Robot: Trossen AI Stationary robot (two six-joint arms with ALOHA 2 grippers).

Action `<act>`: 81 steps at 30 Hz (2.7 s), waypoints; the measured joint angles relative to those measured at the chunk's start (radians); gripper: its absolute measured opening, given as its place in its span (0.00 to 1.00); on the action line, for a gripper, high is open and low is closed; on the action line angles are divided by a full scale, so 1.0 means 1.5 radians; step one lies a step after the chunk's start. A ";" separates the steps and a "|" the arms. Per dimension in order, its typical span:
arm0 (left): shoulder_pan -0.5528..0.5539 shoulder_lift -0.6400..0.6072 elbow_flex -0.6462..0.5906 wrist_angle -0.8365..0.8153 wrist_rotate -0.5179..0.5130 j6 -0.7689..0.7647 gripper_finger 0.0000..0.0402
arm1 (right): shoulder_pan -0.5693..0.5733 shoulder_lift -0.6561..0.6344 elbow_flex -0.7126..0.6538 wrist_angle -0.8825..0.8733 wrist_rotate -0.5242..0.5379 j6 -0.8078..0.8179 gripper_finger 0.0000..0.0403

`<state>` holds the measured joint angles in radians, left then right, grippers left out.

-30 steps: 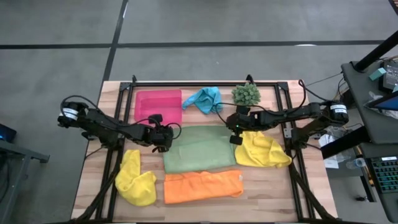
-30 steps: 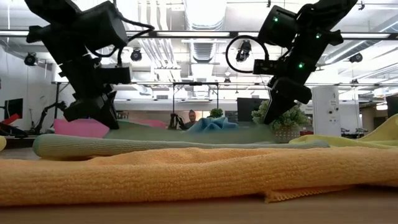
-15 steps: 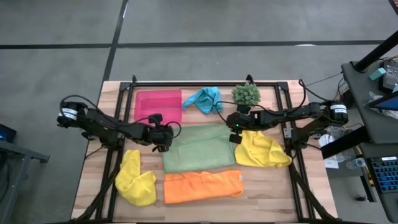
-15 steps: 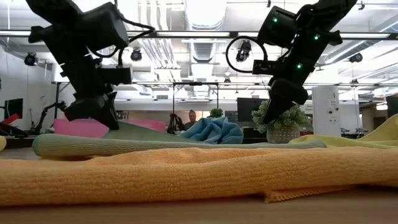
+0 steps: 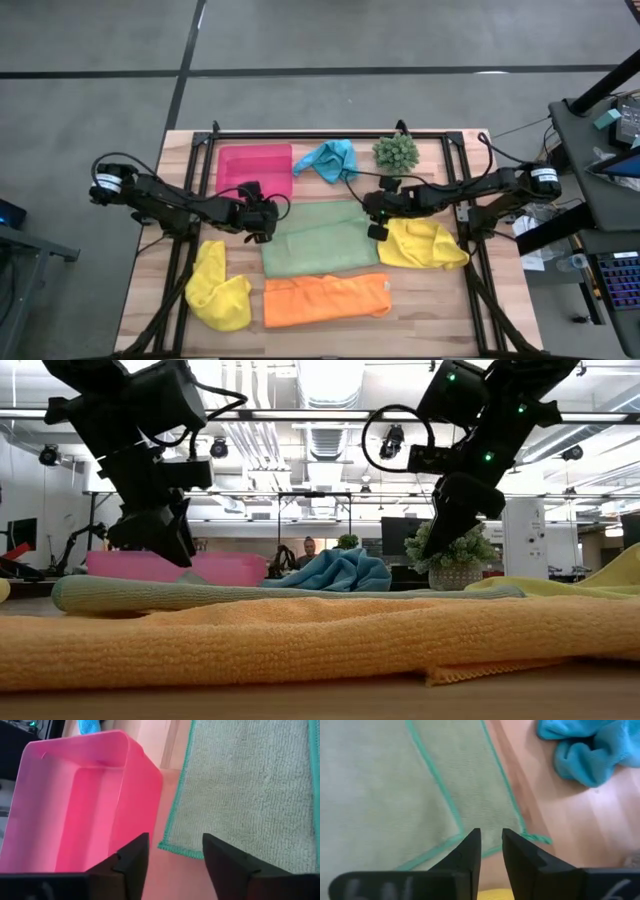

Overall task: Fold microfiber towels
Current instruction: Fold the green towel

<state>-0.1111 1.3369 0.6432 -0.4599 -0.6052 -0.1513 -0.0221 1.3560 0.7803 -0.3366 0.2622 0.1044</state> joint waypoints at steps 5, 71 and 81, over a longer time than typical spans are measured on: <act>0.000 0.000 0.008 -0.002 0.000 0.000 0.46 | 0.026 0.000 0.000 0.007 0.000 0.015 0.16; -0.130 -0.010 -0.005 -0.035 0.349 -0.226 0.46 | 0.103 0.000 -0.095 0.309 -0.033 0.069 0.35; -0.129 -0.010 -0.039 -0.002 0.242 -0.226 0.46 | 0.078 0.081 -0.111 0.303 0.001 0.023 0.38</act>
<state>-0.3054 1.3212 0.5847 -0.4628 -0.2420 -0.4904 0.0945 1.4782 0.6139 0.1173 0.2642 0.1387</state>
